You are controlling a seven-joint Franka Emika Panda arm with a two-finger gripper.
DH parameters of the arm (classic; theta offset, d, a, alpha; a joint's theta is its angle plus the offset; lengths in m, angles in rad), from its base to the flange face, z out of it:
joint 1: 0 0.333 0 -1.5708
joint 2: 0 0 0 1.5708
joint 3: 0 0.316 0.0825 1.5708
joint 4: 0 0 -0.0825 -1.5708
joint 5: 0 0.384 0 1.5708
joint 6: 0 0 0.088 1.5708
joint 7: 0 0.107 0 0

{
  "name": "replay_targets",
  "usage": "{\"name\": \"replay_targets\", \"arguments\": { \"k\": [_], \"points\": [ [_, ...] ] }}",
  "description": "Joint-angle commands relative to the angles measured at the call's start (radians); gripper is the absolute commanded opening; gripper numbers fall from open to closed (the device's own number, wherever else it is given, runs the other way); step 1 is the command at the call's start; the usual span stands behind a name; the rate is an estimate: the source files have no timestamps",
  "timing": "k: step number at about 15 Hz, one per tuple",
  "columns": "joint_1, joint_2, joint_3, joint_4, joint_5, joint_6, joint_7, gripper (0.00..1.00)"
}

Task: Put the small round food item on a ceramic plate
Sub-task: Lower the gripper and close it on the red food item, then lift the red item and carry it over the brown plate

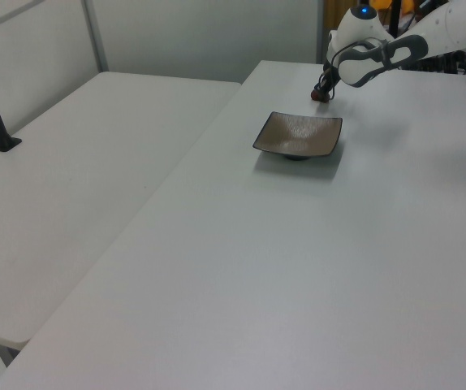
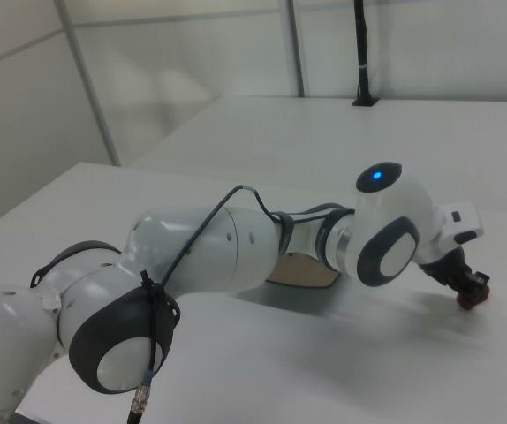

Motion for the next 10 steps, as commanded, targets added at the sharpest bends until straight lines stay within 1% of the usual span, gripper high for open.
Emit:
{"name": "replay_targets", "arguments": {
  "k": [1, 3, 5, 8, 9, 10],
  "points": [
    [0.003, -0.103, 0.025, -0.033, -0.031, -0.206, 0.015, 0.1],
    [0.009, -0.157, 0.03, -0.049, -0.024, -0.284, 0.015, 0.1],
    [0.024, -0.224, 0.05, -0.073, -0.016, -0.362, 0.017, 0.1],
    [0.083, -0.306, 0.057, -0.121, -0.011, -0.447, 0.02, 0.12],
    [0.118, -0.344, 0.057, -0.153, -0.013, -0.484, 0.022, 0.14],
    [0.136, -0.372, 0.057, -0.168, -0.011, -0.502, 0.025, 0.14]
  ]
}}
